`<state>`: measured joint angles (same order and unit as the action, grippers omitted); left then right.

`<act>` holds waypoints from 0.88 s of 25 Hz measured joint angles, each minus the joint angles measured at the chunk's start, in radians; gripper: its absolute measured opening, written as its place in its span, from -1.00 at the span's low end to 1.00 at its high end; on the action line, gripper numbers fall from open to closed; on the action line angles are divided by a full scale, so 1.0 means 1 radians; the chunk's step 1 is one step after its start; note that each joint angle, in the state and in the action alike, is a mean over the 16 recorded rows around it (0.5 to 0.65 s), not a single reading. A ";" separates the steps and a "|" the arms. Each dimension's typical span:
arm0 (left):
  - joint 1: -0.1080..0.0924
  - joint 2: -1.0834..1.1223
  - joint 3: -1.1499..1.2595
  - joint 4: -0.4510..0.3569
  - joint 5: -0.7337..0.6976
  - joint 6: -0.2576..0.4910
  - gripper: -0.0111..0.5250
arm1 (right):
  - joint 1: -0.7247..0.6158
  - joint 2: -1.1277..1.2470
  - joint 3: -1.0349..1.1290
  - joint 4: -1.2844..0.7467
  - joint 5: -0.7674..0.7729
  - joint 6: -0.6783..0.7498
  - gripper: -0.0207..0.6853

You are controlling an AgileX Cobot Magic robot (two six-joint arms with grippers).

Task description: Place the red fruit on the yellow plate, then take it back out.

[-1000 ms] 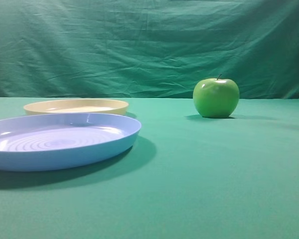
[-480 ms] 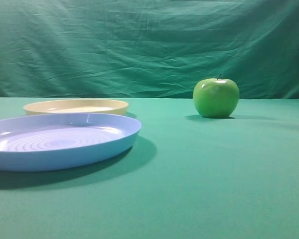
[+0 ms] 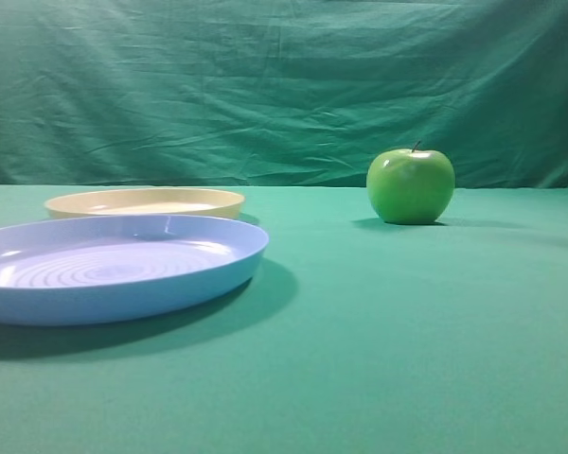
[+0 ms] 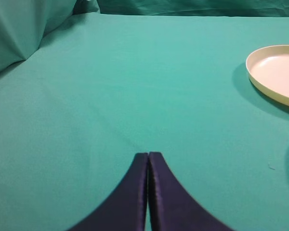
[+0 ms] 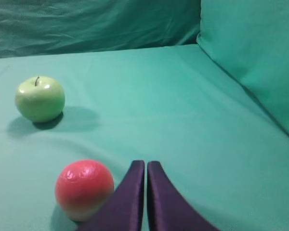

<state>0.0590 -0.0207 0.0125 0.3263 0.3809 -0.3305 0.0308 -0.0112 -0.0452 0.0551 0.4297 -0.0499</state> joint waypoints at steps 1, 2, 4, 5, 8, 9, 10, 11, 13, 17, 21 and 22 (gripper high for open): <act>0.000 0.000 0.000 0.000 0.000 0.000 -0.96 | 0.000 0.000 0.012 0.000 -0.003 -0.001 -0.94; 0.000 0.000 0.000 0.000 0.000 0.000 -0.96 | 0.000 0.000 0.022 0.001 -0.006 -0.002 -0.94; 0.000 0.000 0.000 0.000 0.000 0.000 -0.96 | 0.000 0.000 0.039 0.002 -0.012 -0.006 -0.94; 0.000 0.000 0.000 0.000 0.000 0.000 -0.96 | 0.000 0.000 0.046 0.002 -0.015 -0.010 -0.94; 0.000 0.000 0.000 0.000 0.000 0.000 -0.96 | 0.006 0.000 0.060 0.004 -0.024 -0.023 -0.94; 0.000 0.000 0.000 0.000 0.000 0.000 -0.96 | 0.010 0.000 0.063 0.004 -0.027 -0.029 -0.94; 0.000 0.000 0.000 0.000 0.000 0.000 -0.96 | 0.014 0.000 0.065 0.005 -0.030 -0.035 -0.94; 0.000 0.000 0.000 0.000 0.000 0.000 -0.96 | 0.018 0.000 0.066 0.005 -0.032 -0.041 -0.94; 0.000 0.000 0.000 0.000 0.000 0.000 -0.96 | 0.028 0.000 0.067 0.006 -0.036 -0.054 -0.94; 0.000 0.000 0.000 0.000 0.000 0.000 -0.96 | 0.049 0.000 0.068 0.007 -0.038 -0.082 -0.94; 0.000 0.000 0.000 0.000 0.000 0.000 -0.96 | 0.070 0.000 0.068 0.007 -0.036 -0.104 -0.94; 0.000 0.000 0.000 0.000 0.000 0.000 -0.96 | 0.074 0.000 0.068 0.007 -0.035 -0.107 -0.94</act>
<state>0.0590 -0.0207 0.0125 0.3263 0.3809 -0.3305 0.1048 -0.0112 0.0226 0.0621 0.3948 -0.1572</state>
